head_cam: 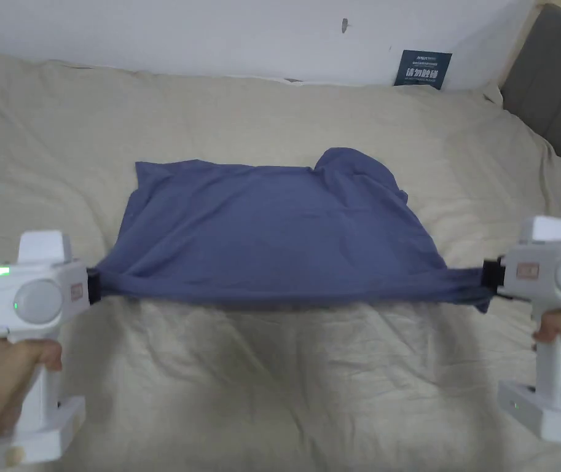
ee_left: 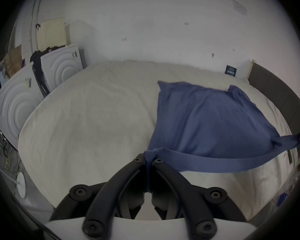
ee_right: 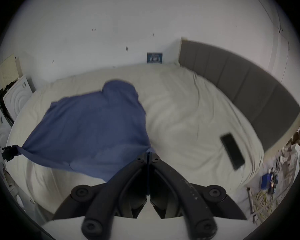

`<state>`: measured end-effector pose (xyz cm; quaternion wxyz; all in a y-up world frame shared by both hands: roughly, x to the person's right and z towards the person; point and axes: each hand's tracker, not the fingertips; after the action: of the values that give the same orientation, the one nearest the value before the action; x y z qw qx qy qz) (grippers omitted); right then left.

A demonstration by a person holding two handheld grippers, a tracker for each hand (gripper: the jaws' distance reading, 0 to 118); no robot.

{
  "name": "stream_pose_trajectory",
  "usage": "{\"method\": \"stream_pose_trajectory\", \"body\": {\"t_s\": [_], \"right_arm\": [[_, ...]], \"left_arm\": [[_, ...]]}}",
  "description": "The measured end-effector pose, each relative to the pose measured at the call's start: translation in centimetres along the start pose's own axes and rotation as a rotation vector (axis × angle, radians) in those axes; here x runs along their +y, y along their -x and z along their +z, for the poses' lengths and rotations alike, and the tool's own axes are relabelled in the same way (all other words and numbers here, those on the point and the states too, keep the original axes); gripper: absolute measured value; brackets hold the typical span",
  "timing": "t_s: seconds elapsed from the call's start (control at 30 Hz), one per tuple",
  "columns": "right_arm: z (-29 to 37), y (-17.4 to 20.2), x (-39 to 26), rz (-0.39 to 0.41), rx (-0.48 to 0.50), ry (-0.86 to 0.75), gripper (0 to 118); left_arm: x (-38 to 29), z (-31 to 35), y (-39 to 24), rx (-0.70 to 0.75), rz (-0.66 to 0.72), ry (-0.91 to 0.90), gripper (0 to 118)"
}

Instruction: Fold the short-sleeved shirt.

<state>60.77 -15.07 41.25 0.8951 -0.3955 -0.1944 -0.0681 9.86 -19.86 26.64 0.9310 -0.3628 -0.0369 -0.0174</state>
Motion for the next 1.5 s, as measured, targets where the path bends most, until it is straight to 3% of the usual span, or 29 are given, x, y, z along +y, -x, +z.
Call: {"method": "stream_pose_trajectory", "body": {"t_s": [0.27, 0.5, 0.53, 0.57, 0.6, 0.63, 0.67, 0.7, 0.73, 0.77, 0.9, 1.07, 1.2, 1.37, 1.4, 1.43, 1.5], "right_arm": [[2.2, -2.3, -9.5, 0.015, 0.009, 0.085, 3], [3.4, -2.6, -13.6, 0.014, 0.033, 0.111, 3], [3.5, -2.6, -13.9, 0.018, 0.031, 0.111, 4], [2.9, -3.2, -13.9, 0.021, 0.029, 0.117, 6], [2.9, -3.3, -13.9, 0.018, 0.031, 0.124, 15], [3.1, -3.4, -13.8, 0.012, 0.027, 0.125, 34], [3.4, -3.7, -13.5, 0.010, 0.028, 0.120, 73], [3.6, -3.9, -13.3, 0.002, 0.035, 0.108, 98], [4.1, -4.0, -12.9, -0.007, 0.035, 0.082, 113], [4.7, -4.1, -12.2, -0.006, 0.036, 0.043, 118], [8.3, -2.3, -9.1, 0.045, 0.032, -0.120, 118], [12.8, 1.4, -6.2, 0.022, 0.116, -0.400, 118], [14.4, 4.0, -5.8, 0.032, 0.114, -0.571, 118], [14.6, 6.0, -6.5, 0.056, 0.127, -0.630, 117], [14.6, 6.2, -6.7, 0.054, 0.130, -0.639, 114], [14.7, 6.4, -6.9, 0.056, 0.132, -0.646, 106], [14.8, 6.7, -6.9, 0.055, 0.136, -0.644, 74]], "left_arm": [[-8.4, 4.6, 1.3, 0.013, -0.003, 0.013, 6], [-13.2, 6.3, 2.3, 0.051, 0.060, 0.089, 6], [-13.5, 6.3, 2.3, 0.063, 0.067, 0.096, 7], [-13.7, 6.4, 2.3, 0.074, 0.072, 0.101, 22], [-13.8, 6.4, 2.4, 0.100, 0.074, 0.103, 42], [-13.8, 6.7, 2.6, 0.107, 0.078, 0.090, 66], [-13.6, 7.1, 3.0, 0.113, 0.100, 0.062, 90], [-13.3, 7.6, 3.2, 0.117, 0.119, 0.030, 102], [-12.9, 8.2, 3.6, 0.108, 0.131, -0.007, 107], [-12.3, 9.0, 3.9, 0.101, 0.139, -0.039, 108], [-9.4, 11.6, 3.6, 0.095, 0.158, -0.181, 117], [-6.1, 15.3, -0.1, 0.053, 0.003, -0.427, 118], [-5.2, 16.7, -3.5, 0.052, -0.121, -0.552, 118], [-5.4, 16.5, -5.8, 0.009, -0.136, -0.578, 111], [-5.4, 16.4, -6.0, 0.003, -0.131, -0.576, 107], [-5.5, 16.3, -6.2, -0.004, -0.125, -0.574, 95], [-5.4, 16.3, -6.5, -0.019, -0.119, -0.561, 56]]}}
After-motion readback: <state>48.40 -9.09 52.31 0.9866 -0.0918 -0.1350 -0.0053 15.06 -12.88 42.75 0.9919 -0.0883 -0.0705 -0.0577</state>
